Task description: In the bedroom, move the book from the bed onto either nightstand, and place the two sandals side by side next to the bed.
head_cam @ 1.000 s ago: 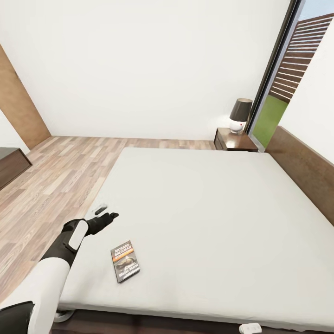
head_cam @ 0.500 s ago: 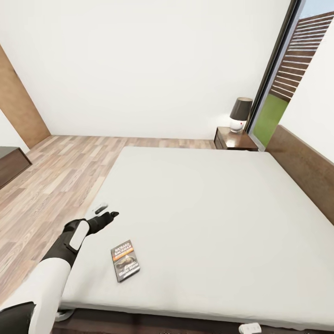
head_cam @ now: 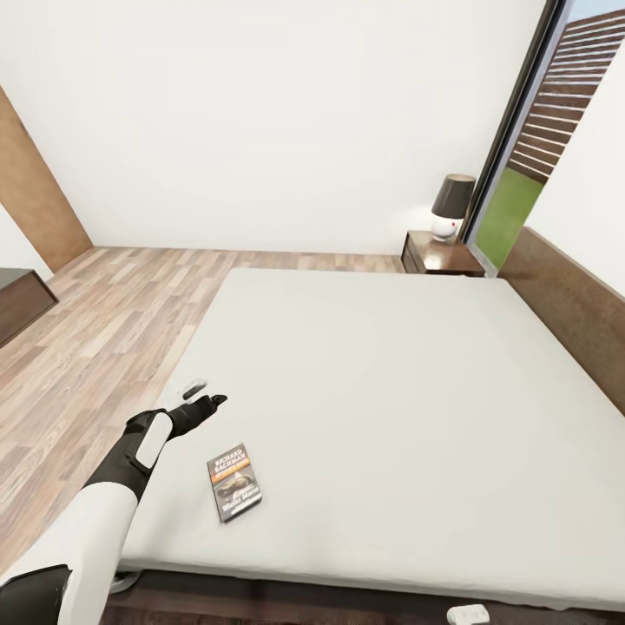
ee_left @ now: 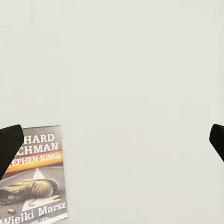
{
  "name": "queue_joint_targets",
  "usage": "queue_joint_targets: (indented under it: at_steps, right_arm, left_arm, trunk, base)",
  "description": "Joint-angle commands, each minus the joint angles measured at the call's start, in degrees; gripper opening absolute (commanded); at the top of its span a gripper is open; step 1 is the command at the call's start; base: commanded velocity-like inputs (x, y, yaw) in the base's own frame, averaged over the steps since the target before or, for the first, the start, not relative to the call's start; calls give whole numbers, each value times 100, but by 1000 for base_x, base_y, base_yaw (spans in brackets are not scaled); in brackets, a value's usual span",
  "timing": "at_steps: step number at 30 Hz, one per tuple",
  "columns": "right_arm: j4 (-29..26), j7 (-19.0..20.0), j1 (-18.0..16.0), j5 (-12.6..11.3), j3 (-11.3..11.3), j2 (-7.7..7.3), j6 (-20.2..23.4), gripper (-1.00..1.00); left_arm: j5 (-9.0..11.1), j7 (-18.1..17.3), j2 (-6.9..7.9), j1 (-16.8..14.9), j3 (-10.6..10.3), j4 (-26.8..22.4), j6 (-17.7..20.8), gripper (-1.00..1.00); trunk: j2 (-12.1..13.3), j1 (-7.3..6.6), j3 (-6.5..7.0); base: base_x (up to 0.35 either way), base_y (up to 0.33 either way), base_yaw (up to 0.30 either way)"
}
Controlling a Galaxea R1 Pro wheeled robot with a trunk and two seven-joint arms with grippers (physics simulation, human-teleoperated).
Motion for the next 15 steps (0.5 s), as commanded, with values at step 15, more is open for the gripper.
queue_joint_targets:
  at_steps: [15]
  right_arm:
    - [25, -2, -10, 62, -48, 3, -45, 100]
  left_arm:
    - [8, -31, -64, -5, 17, -3, 36, 100]
  trunk:
    - [-10, 3, -141]
  base:
    - [0, 0, 0]
